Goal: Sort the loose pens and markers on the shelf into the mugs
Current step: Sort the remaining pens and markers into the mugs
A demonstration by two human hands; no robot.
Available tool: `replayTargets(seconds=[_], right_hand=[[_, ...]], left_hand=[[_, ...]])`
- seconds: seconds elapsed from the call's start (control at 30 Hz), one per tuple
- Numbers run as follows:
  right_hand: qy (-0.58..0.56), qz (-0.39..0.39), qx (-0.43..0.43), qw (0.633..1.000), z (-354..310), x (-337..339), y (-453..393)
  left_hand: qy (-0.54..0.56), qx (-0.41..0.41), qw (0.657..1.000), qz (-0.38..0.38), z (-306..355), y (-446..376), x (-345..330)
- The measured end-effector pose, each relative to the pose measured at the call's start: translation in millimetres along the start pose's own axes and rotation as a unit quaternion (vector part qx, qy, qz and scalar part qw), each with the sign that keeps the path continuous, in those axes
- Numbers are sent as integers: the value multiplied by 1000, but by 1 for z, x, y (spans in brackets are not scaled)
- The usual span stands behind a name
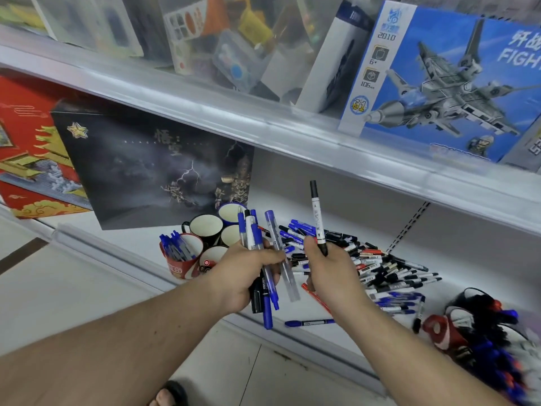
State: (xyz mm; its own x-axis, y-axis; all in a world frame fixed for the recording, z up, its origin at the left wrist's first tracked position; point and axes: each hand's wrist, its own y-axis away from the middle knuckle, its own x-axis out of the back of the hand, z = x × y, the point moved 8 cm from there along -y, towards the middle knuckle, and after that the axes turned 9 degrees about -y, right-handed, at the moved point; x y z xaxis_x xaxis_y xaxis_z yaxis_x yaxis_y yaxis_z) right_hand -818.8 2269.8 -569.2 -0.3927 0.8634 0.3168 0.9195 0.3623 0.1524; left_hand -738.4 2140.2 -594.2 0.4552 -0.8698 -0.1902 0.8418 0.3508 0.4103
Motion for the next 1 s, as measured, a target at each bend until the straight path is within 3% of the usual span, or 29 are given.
replayTargets(seconds=[0.13,0.2,0.3,0.4,0.47,0.67,0.87,1.0], right_hand=[[-49,-80,-86,992,24,12,23],[-79,-73,-80,991,23,28,28],[-96,17,-28,995,10,70,28],[40,111,41,992,-2,127,33],[164,152,82,971,-9,167,40],[248,237,119,932,-29,284,79],[300,327,82,892,-2,380,119],[345,344,21,873,48,420,124]], left_hand=[[69,16,997,25,-3,-13,-15],[86,26,996,9,-4,-19,-34],[78,47,995,-35,-9,-23,-74],[87,66,992,-68,-11,-22,-117],[70,66,992,-83,-15,-24,-142],[-5,78,991,-105,-30,-26,-208],[-60,125,972,-192,-50,-16,-290],[-30,176,961,-210,-67,-14,-310]])
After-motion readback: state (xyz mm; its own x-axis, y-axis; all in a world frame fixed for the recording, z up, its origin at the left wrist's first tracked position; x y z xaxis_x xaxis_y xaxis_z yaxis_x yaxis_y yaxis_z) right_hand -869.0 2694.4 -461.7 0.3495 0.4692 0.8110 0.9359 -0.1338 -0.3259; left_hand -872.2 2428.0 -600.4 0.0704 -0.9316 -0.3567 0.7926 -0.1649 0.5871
